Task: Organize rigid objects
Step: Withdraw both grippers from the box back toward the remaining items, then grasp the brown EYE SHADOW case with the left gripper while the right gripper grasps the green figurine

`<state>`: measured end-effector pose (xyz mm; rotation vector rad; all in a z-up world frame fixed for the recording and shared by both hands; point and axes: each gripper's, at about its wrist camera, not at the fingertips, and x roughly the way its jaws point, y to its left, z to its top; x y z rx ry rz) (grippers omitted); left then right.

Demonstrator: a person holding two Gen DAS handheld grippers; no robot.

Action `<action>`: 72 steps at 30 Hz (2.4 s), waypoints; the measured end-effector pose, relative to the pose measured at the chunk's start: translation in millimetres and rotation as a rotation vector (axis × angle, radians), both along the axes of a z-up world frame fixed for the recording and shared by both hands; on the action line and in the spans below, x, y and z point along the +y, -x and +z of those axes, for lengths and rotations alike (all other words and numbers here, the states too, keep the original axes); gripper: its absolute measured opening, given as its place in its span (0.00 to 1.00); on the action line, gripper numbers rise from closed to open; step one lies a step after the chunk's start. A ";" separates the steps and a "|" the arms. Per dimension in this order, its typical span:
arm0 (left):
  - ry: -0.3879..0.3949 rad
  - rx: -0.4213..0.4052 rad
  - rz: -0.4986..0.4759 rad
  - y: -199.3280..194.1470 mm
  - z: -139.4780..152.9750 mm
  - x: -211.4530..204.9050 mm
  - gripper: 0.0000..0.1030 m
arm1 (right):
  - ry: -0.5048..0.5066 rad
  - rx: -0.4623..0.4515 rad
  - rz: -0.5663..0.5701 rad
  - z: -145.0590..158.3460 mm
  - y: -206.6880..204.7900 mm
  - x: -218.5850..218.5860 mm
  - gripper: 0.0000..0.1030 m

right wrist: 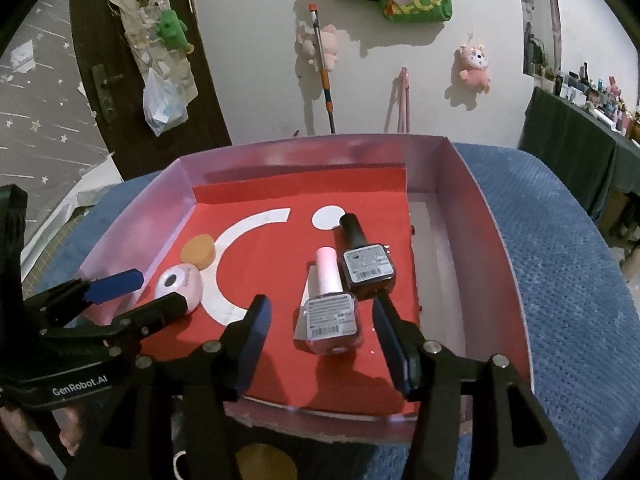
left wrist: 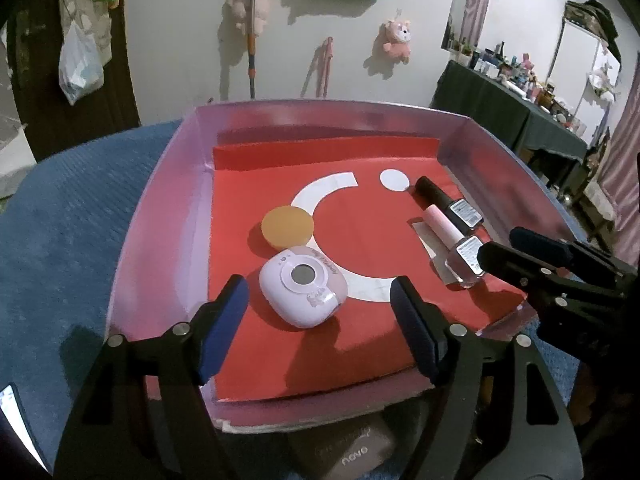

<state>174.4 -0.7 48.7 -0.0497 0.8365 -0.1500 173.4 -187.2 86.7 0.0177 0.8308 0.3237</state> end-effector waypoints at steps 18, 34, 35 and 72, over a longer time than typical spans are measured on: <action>-0.020 -0.049 0.027 30.5 14.4 0.3 0.82 | -0.047 -0.068 0.006 27.0 34.9 -10.6 0.79; -0.027 -0.102 0.034 63.2 27.5 -1.9 0.97 | -0.066 -0.132 0.045 49.7 72.3 -12.3 1.00; -0.027 -0.104 0.034 64.5 28.3 -1.8 0.97 | -0.067 -0.139 0.048 51.5 75.7 -12.6 1.00; -0.040 -0.082 0.104 127.3 -3.3 3.6 0.97 | -0.093 -0.108 0.052 20.8 144.2 -30.4 0.88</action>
